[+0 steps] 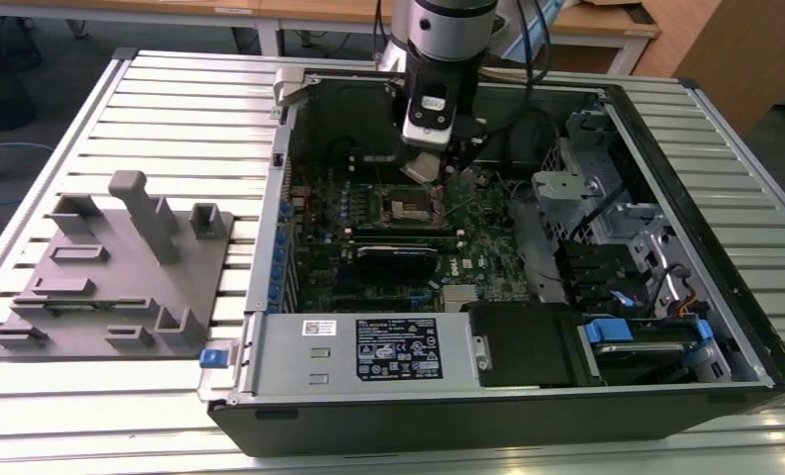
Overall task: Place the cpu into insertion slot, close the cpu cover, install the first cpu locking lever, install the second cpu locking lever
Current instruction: 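Place the cpu into insertion slot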
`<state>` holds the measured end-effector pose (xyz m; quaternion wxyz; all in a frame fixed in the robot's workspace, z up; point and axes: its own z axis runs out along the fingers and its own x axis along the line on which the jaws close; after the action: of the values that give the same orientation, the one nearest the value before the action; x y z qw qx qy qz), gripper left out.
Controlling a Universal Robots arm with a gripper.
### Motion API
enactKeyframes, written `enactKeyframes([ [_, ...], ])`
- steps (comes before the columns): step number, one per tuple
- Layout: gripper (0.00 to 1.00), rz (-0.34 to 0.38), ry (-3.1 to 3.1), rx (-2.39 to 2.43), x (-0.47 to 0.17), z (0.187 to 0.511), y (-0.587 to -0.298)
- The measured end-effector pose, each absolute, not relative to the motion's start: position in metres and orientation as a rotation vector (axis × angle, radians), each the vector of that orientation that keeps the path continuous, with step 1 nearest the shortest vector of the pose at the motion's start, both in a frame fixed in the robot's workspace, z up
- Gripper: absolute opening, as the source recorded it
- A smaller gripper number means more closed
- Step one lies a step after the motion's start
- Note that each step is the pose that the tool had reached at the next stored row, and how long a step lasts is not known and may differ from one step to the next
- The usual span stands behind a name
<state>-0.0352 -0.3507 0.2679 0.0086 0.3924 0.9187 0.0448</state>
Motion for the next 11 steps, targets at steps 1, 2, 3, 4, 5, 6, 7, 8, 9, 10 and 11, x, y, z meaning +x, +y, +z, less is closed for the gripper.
enactKeyframes([
  [1,0.54,0.14,2.859,1.251,-0.0352,0.2679,-0.3507],
  [2,0.54,0.139,2.846,1.277,-0.0352,0.2678,-0.3507],
  [3,0.54,0.139,2.834,1.302,-0.0352,0.2678,-0.3507],
  [4,0.54,0.139,2.822,1.327,-0.0352,0.2677,-0.3507],
  [5,0.54,0.139,2.809,1.352,-0.0352,0.2677,-0.3507],
  [6,0.54,0.138,2.796,1.377,-0.0353,0.2677,-0.3507],
  [7,0.54,0.138,2.787,1.393,-0.0356,0.2677,-0.3507],
  [8,0.54,0.138,2.783,1.401,-0.0358,0.2677,-0.3507],
  [9,0.54,0.138,2.783,1.402,-0.0357,0.2677,-0.3507],
  [10,0.54,0.138,2.782,1.402,-0.0357,0.2677,-0.3507],
  [11,0.54,0.138,2.782,1.402,-0.0357,0.2677,-0.3507],
])
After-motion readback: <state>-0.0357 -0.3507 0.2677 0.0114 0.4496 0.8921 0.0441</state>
